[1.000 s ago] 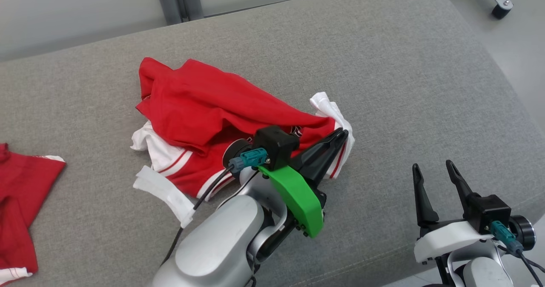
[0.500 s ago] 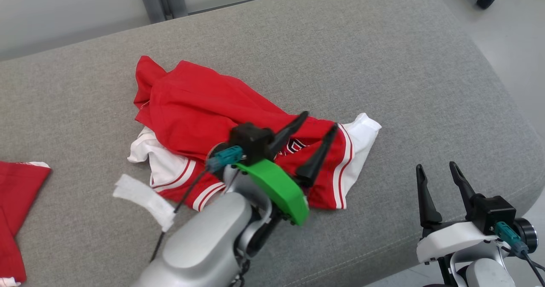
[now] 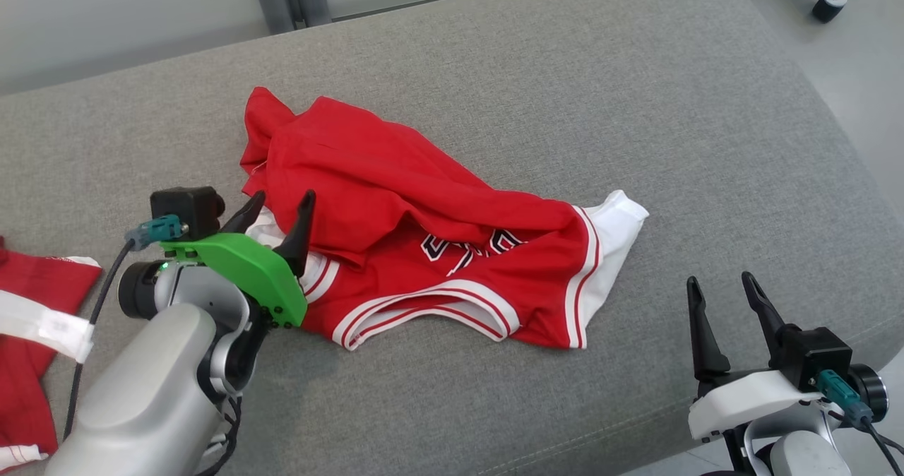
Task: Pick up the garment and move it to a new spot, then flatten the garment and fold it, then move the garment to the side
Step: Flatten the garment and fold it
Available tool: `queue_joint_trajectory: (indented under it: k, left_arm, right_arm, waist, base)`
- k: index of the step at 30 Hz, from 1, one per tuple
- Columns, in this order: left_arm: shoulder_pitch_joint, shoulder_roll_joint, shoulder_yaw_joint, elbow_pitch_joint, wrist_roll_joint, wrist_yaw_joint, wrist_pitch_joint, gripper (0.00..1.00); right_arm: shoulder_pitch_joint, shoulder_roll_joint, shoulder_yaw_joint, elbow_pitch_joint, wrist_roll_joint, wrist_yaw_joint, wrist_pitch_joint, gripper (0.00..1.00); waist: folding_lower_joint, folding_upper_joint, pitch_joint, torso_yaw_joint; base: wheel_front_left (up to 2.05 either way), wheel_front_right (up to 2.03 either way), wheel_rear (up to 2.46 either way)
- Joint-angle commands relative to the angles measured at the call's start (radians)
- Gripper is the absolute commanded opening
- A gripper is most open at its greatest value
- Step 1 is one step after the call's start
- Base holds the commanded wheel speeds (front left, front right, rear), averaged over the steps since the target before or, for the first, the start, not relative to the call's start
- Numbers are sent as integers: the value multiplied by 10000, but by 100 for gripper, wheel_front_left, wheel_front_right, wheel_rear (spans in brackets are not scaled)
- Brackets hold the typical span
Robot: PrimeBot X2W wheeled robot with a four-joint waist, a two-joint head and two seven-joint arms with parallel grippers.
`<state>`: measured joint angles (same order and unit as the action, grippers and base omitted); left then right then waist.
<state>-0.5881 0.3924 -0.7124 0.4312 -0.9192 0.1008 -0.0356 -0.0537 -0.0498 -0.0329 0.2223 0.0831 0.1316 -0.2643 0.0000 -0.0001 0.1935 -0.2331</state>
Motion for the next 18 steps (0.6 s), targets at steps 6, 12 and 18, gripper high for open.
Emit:
queue_joint_trajectory:
  k: [6, 12, 18]
  left_arm:
    - [-762, -1, 350, 921, -660, -346, 615, 100]
    - [-1413, -129, 475, 1903, -1013, -769, 1059, 100]
    - [-2276, 11, 252, 2694, -676, -1214, 1254, 100]
  right_arm:
    - [-141, -14, 148, 81, -102, -18, -4, 100]
    - [-220, -12, 328, 88, -166, -18, -4, 100]
    - [-333, -9, 454, 42, -187, -18, -4, 100]
  waist:
    - [0, 1, 69, -34]
    - [0, 1, 224, -235]
    - [0, 1, 585, -432]
  base:
    - [0, 0, 0]
    - [0, 0, 0]
    - [0, 0, 0]
